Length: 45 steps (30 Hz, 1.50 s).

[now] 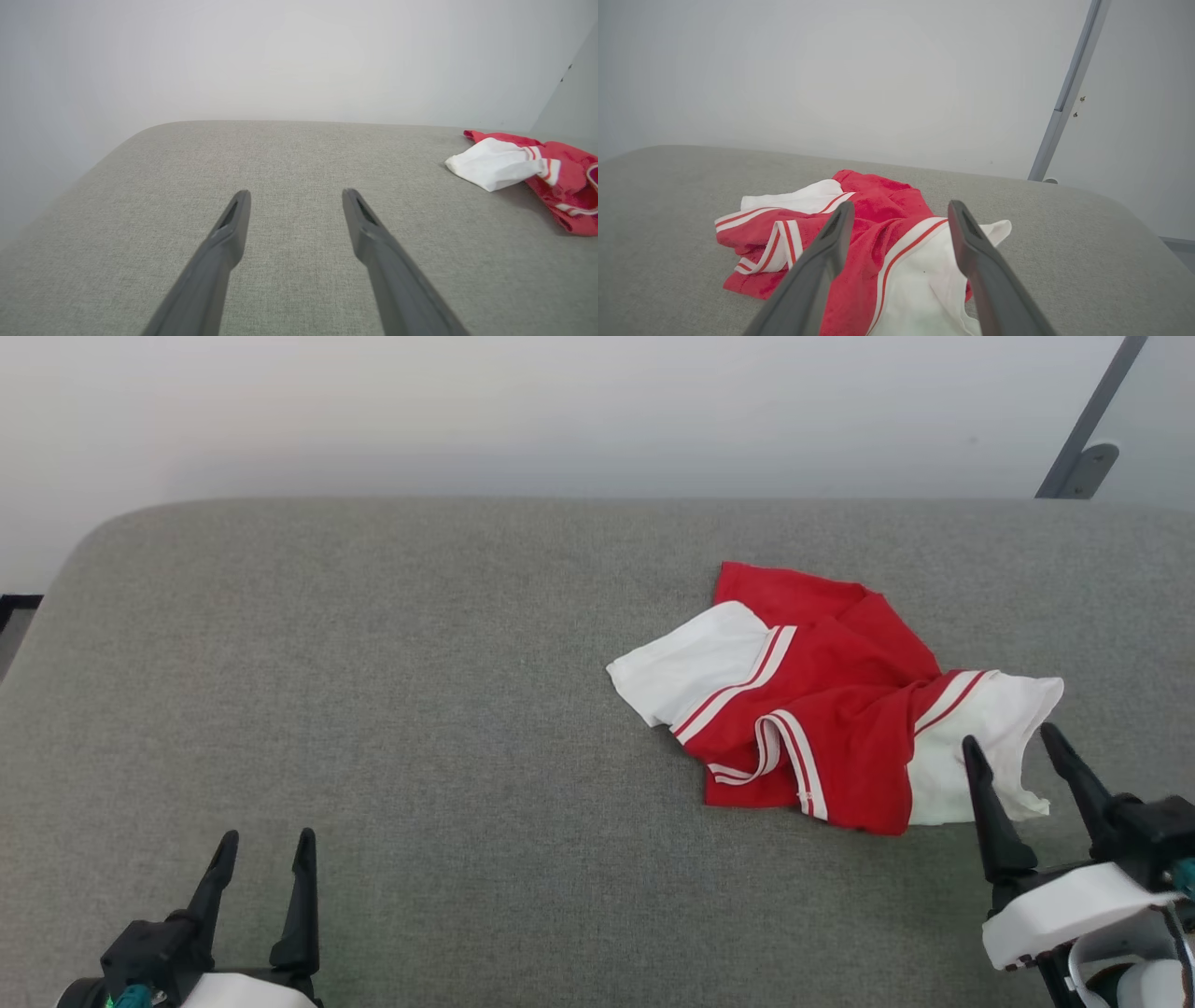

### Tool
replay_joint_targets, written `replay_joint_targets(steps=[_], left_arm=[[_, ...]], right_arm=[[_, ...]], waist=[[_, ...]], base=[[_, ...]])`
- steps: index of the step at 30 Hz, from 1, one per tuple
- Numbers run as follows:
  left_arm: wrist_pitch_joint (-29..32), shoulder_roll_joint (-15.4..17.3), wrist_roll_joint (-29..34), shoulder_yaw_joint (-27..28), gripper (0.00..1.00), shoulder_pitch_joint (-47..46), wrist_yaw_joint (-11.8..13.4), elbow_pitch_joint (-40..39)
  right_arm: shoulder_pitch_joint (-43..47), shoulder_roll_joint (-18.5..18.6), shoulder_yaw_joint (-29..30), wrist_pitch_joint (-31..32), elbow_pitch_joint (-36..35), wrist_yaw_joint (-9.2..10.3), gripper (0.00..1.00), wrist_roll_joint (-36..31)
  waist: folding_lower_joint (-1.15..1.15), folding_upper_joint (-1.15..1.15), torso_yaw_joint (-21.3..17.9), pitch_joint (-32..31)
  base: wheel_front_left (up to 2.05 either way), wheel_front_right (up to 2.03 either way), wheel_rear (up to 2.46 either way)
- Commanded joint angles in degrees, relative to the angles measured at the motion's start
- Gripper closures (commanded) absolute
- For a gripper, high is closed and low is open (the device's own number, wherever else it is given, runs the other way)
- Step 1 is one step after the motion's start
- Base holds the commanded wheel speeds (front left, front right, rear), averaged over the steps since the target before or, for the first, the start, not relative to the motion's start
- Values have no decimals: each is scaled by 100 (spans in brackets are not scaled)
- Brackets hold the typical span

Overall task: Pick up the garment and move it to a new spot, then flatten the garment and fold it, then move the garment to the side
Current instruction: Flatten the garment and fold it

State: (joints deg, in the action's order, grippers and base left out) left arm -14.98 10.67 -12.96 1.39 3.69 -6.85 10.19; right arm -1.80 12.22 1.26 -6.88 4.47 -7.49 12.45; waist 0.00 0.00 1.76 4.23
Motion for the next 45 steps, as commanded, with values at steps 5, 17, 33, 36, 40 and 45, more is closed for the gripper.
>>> replay_joint_targets(steps=[5, 17, 33, 36, 40, 45], left_arm=[[-29, -164, 72, 136, 0, -164, -44, -47], [-29, -426, 77, 11, 0, -695, -69, -56], [-30, -504, -74, -151, 0, -1022, -66, 16], [-30, -502, -71, -143, 0, -1048, -66, 13], [-30, -434, -54, -203, 0, -1098, -66, -14], [-30, -324, -70, -253, 0, -1212, -66, -76]], right_arm=[[-148, 646, -514, 867, -181, 0, 0, 41], [-357, 2722, -826, 4064, -1183, 0, 0, 1248], [-578, 2886, -789, 5097, -1497, 0, 96, 1554], [-525, 2863, -720, 5083, -1565, 0, 100, 1537], [-528, 2742, -433, 4997, -1593, 0, 100, 1591], [-686, 2512, 433, 4845, -1445, 0, 100, 1781]], waist=[[0, 0, -28, 323], [0, 0, 61, 1190], [0, 0, 340, 1626], [0, 0, 259, 1652], [0, 0, 115, 1707], [0, 0, -81, 1867]], base=[[0, 0, 0], [0, 0, 0], [0, 0, 0], [0, 0, 0], [0, 0, 0], [0, 0, 0]])
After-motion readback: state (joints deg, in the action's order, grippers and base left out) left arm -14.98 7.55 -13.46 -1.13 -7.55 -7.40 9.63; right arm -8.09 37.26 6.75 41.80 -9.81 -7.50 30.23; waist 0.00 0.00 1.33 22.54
